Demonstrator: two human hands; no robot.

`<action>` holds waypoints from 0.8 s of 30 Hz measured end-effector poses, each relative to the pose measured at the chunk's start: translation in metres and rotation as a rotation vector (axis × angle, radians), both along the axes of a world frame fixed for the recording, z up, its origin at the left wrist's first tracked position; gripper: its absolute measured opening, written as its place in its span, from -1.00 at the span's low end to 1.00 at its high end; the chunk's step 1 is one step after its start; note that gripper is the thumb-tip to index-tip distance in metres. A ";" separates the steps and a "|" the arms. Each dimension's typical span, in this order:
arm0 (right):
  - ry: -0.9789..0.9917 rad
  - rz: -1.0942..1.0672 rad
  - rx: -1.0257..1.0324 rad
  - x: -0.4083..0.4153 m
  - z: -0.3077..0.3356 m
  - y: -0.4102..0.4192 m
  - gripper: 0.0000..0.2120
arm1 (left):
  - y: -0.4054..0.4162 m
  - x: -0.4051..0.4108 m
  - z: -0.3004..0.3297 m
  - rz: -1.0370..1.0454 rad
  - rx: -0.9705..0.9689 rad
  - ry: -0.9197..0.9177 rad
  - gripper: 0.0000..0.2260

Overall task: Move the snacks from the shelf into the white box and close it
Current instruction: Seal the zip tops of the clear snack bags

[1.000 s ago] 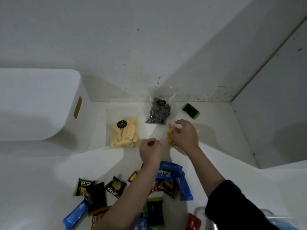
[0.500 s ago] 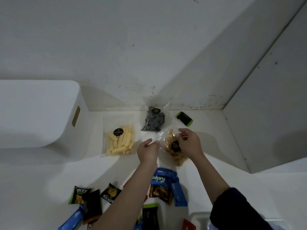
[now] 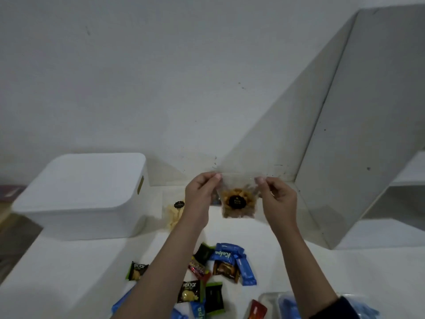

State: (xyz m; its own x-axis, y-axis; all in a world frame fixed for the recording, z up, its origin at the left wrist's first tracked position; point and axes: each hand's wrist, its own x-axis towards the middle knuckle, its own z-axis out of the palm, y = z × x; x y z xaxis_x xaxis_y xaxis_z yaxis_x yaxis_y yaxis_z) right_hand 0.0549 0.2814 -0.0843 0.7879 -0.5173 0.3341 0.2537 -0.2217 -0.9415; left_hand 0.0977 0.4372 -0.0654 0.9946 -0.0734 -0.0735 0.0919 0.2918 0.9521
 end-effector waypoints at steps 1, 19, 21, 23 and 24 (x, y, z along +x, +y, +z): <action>-0.037 0.009 0.035 -0.006 0.011 0.003 -0.90 | 0.004 -0.007 0.010 -0.023 0.003 -0.039 -0.90; -0.205 0.166 0.280 -0.082 0.059 0.050 -0.85 | 0.054 -0.101 0.055 0.041 0.144 -0.418 -0.79; -0.199 0.172 0.283 -0.086 0.060 0.055 -0.81 | 0.058 -0.105 0.059 0.049 0.155 -0.453 -0.79; -0.201 0.173 0.276 -0.090 0.061 0.058 -0.79 | 0.060 -0.107 0.061 0.044 0.152 -0.453 -0.78; -0.205 0.172 0.271 -0.091 0.063 0.059 -0.78 | 0.060 -0.108 0.062 0.039 0.146 -0.437 -0.76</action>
